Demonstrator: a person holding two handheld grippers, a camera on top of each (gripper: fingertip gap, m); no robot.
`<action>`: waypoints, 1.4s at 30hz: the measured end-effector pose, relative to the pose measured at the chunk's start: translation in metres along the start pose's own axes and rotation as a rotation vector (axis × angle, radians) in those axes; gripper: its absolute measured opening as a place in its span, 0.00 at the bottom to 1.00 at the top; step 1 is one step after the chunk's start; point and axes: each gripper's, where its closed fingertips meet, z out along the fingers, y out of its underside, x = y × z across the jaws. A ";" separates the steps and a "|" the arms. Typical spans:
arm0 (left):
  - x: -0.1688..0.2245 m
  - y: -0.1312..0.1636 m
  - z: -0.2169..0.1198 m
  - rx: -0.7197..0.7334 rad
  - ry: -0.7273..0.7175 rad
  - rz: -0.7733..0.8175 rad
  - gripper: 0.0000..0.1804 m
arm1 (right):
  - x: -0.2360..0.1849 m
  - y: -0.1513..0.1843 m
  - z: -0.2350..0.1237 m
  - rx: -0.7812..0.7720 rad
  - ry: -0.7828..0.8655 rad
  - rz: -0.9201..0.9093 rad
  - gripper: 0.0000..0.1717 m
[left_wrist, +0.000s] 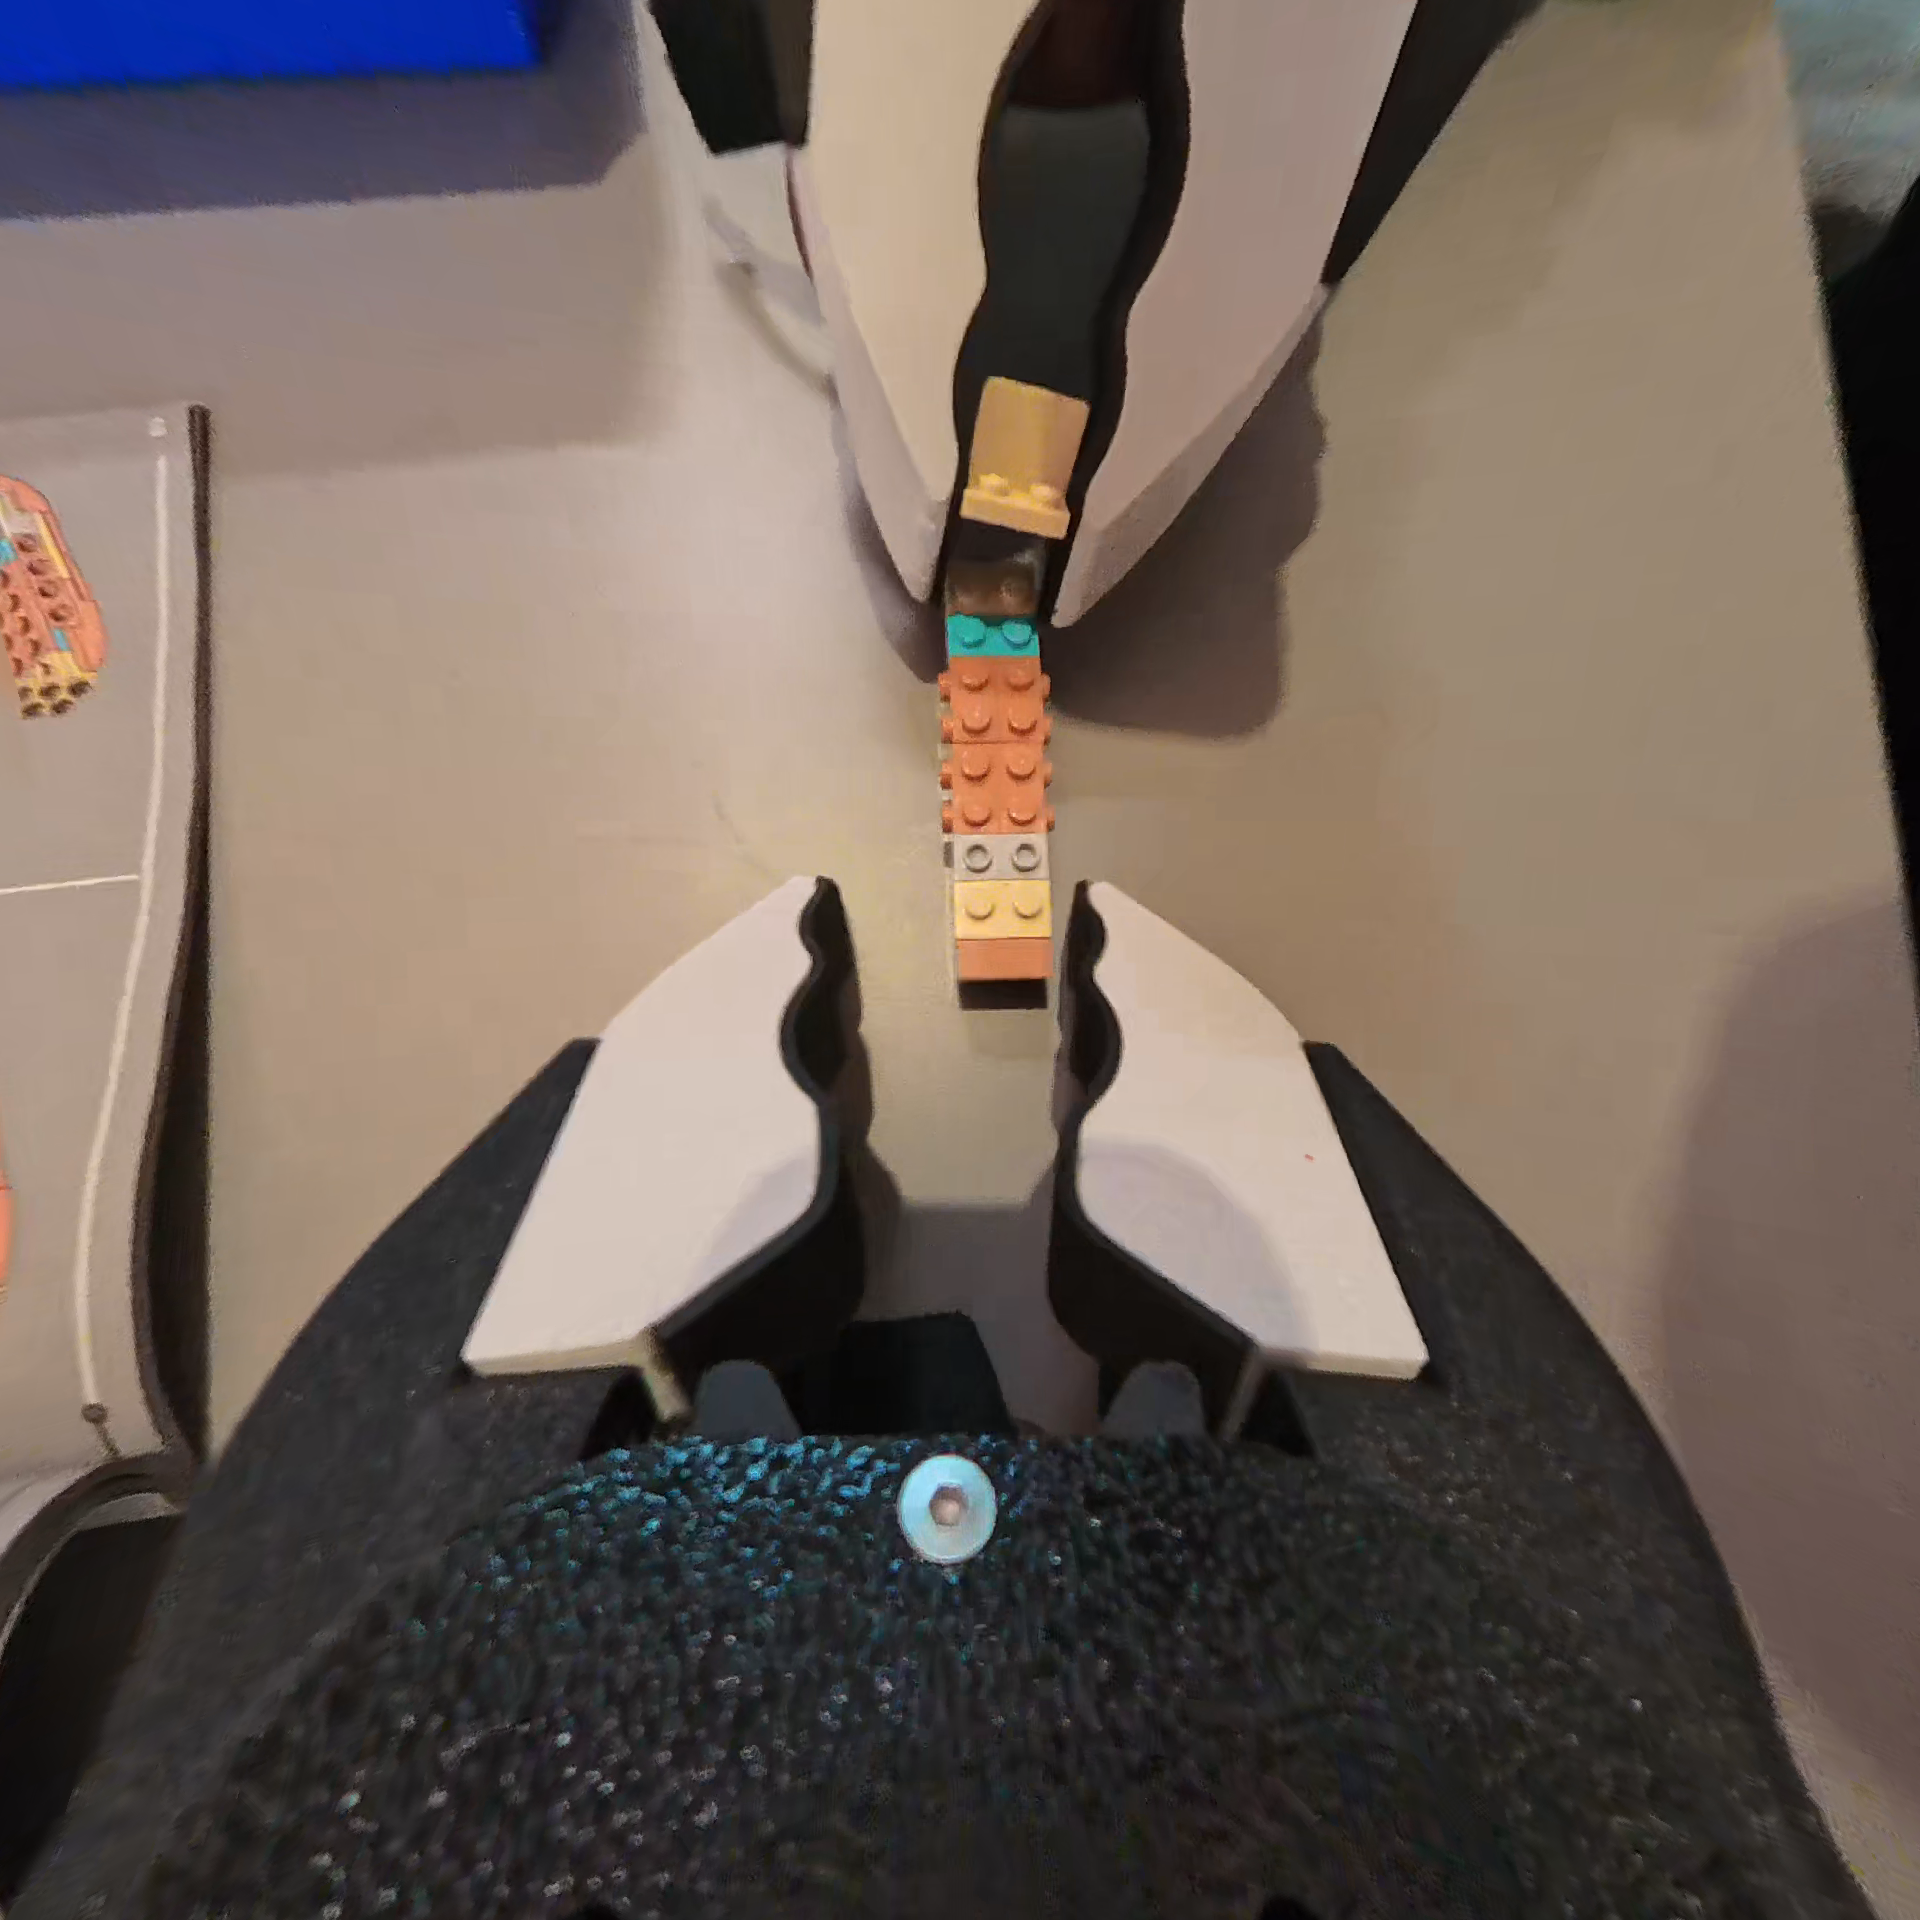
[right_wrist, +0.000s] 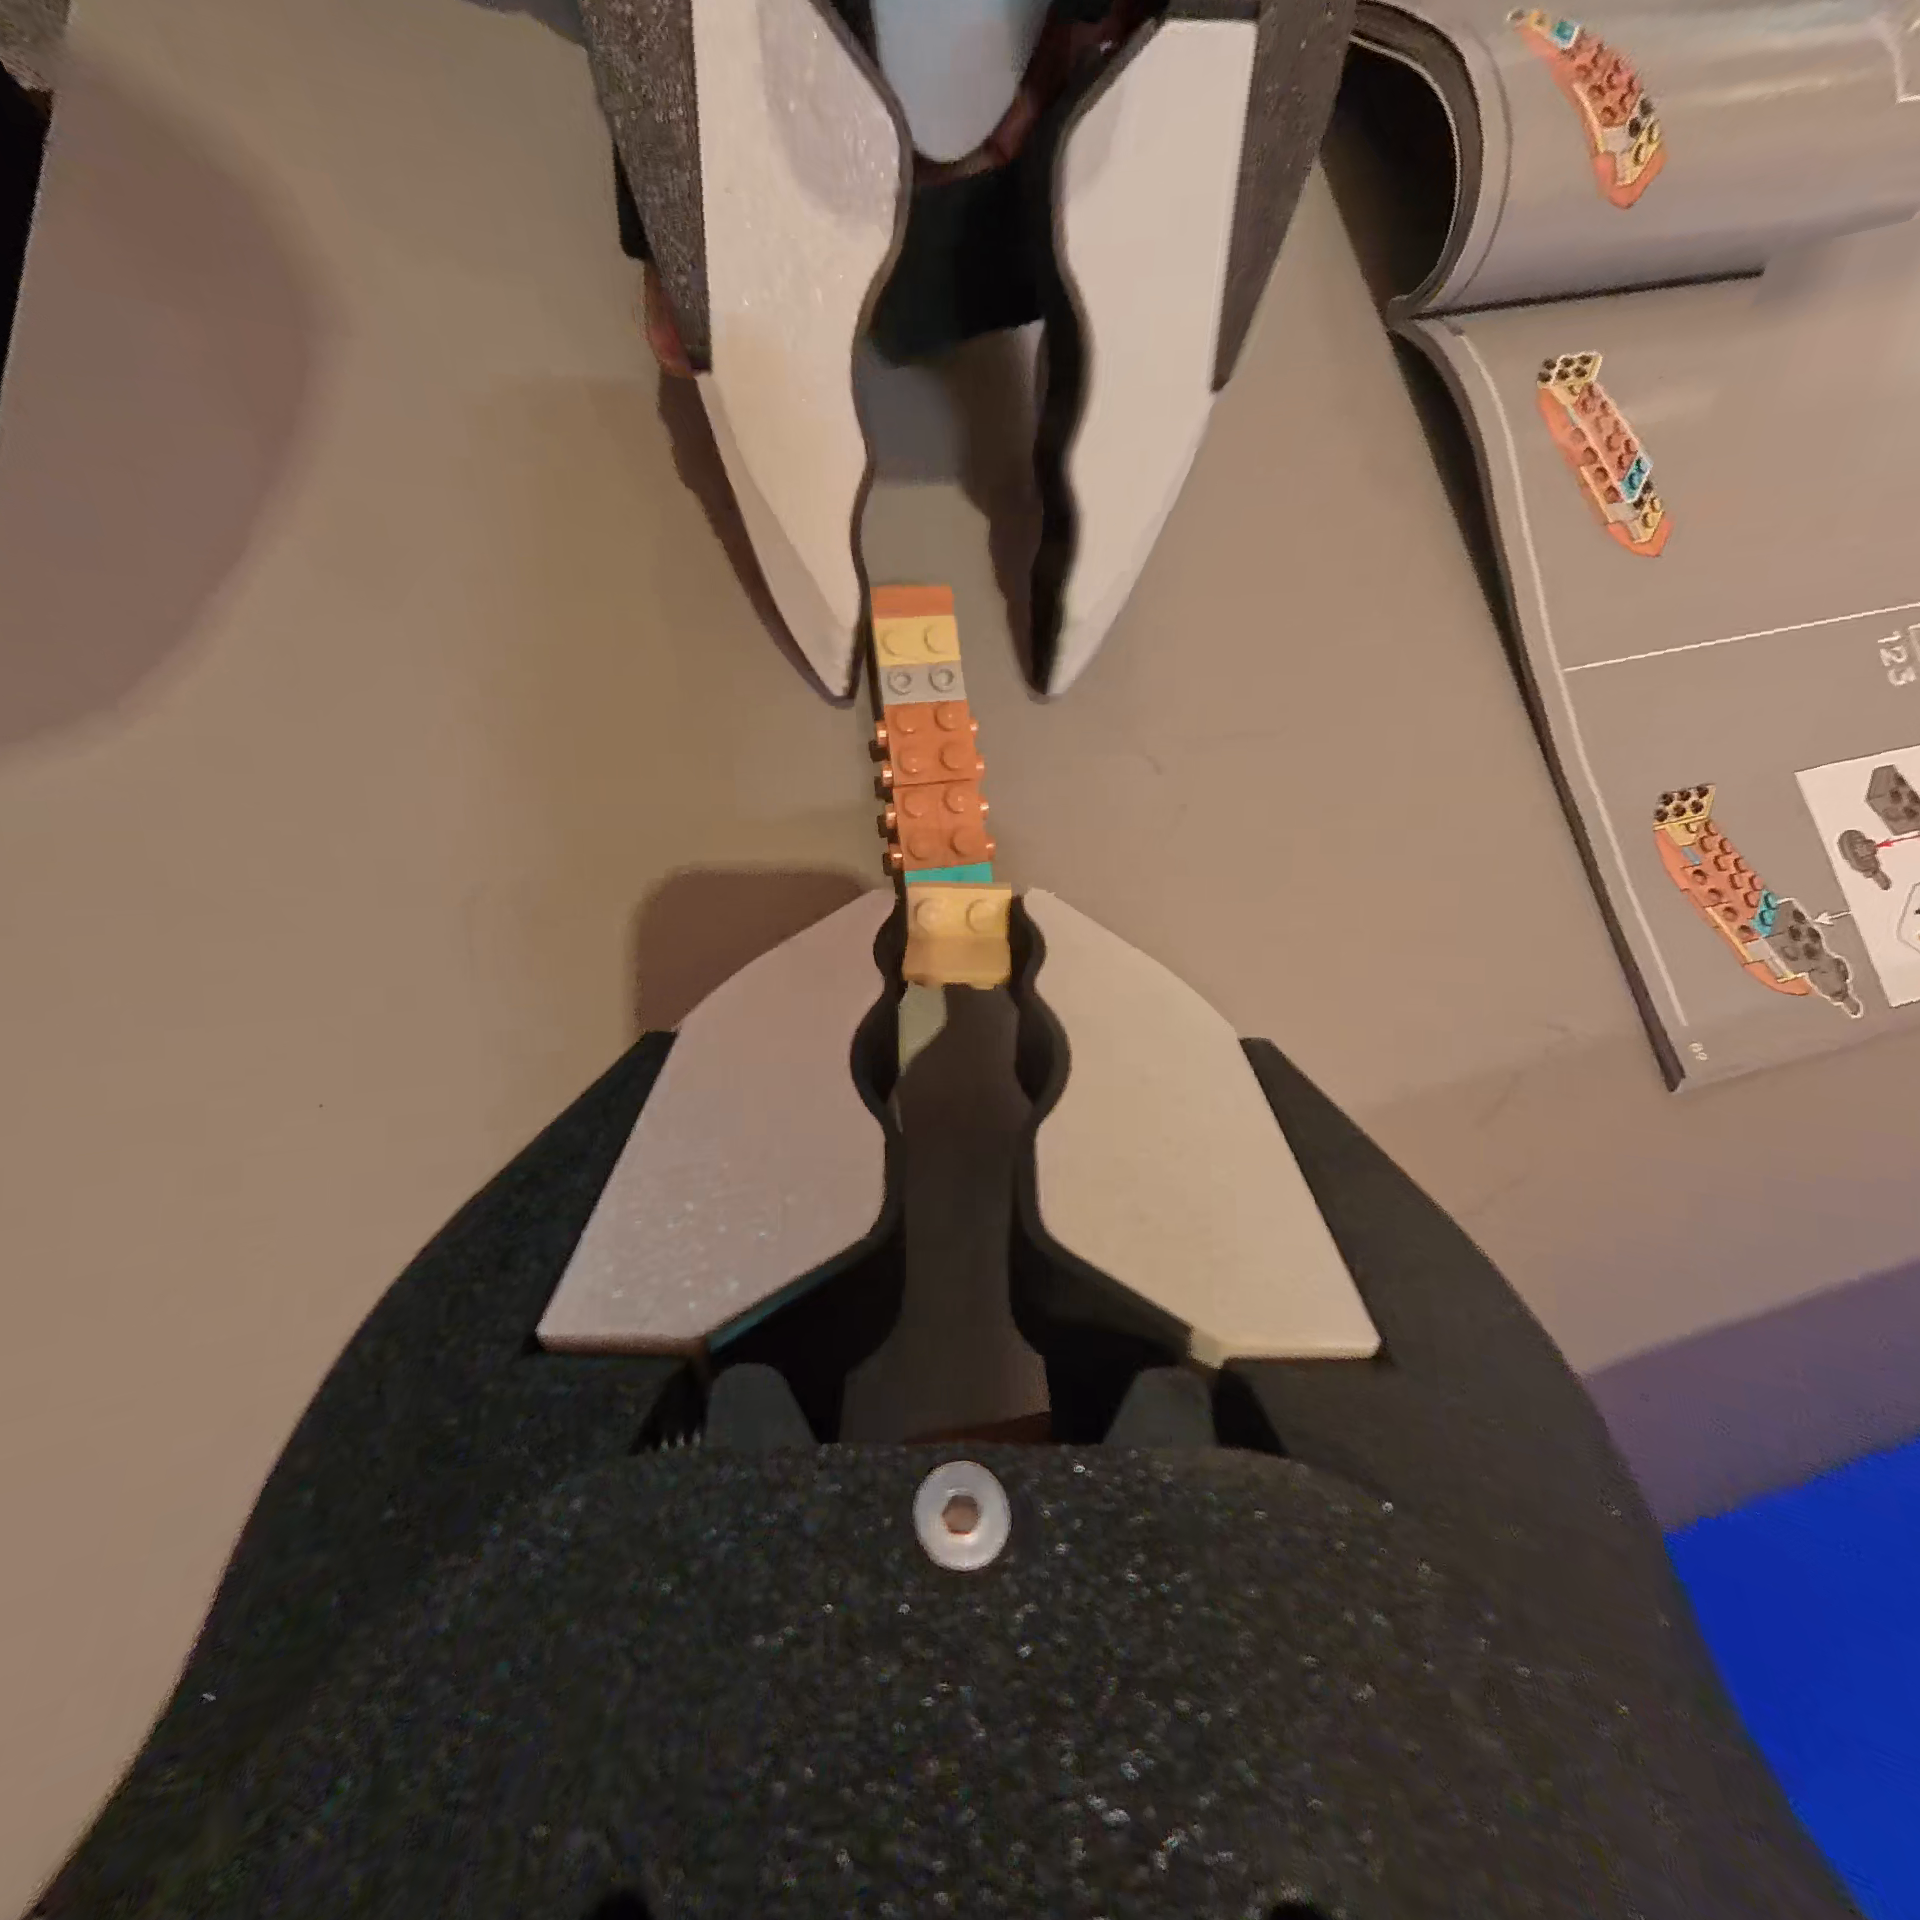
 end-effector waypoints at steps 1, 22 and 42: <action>0.001 0.000 0.001 -0.009 -0.005 0.026 0.18 | 0.001 0.000 0.000 -0.007 0.010 -0.008 0.10; 0.006 -0.017 -0.011 0.043 -0.058 0.108 0.13 | -0.006 -0.018 0.023 -0.058 0.008 -0.051 0.12; -0.002 -0.064 -0.036 0.535 0.055 -0.041 0.13 | 0.009 -0.063 -0.024 0.480 -0.085 0.170 0.12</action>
